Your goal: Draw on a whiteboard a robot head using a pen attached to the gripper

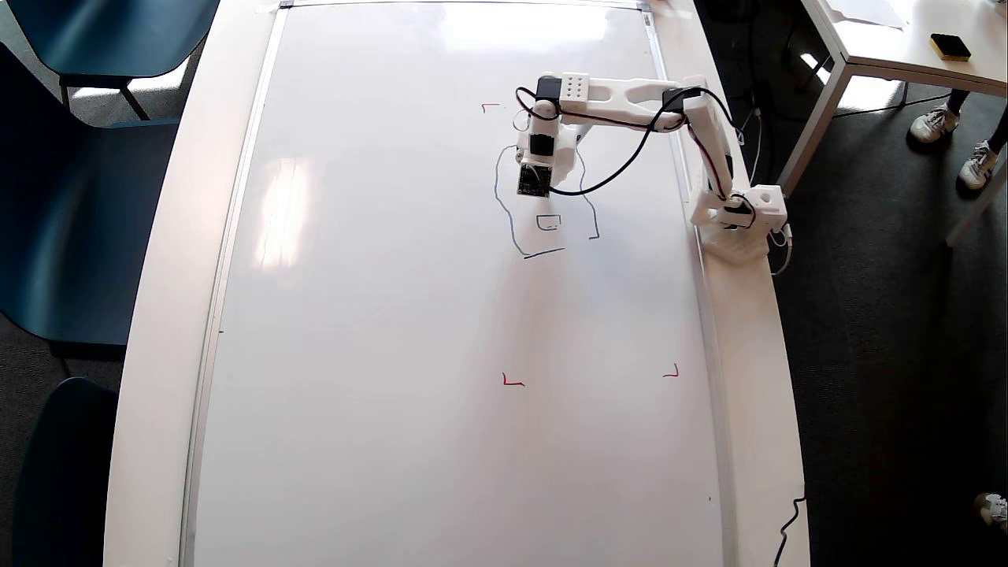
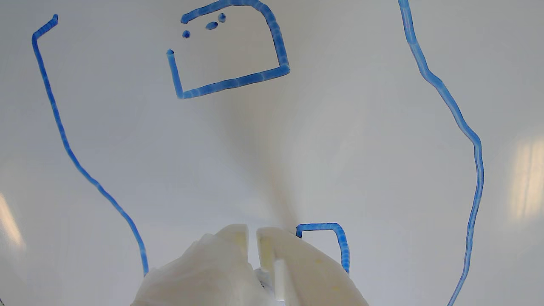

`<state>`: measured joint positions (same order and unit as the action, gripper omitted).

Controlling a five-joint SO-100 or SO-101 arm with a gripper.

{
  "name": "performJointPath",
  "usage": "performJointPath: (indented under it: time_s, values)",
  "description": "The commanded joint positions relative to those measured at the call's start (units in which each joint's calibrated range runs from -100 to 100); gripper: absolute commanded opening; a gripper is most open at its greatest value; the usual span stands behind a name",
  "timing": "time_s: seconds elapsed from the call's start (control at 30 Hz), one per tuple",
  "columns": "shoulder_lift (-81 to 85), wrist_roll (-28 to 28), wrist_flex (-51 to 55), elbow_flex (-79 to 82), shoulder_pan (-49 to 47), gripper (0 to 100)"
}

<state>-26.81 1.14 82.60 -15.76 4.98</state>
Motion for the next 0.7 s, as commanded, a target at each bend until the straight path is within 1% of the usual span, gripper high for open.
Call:
performJointPath:
  time_s: [0.0,0.13,0.27,0.5,0.67]
  values:
    - [12.5,1.0,3.0,2.9,-2.3,1]
    - [22.0,2.0,3.2,14.6,-4.8,1]
    - [25.6,2.2,3.0,22.4,-4.3,1]
    - [24.3,2.2,0.9,24.9,-2.7,1]
    - [19.6,2.2,0.9,21.1,-2.8,1]
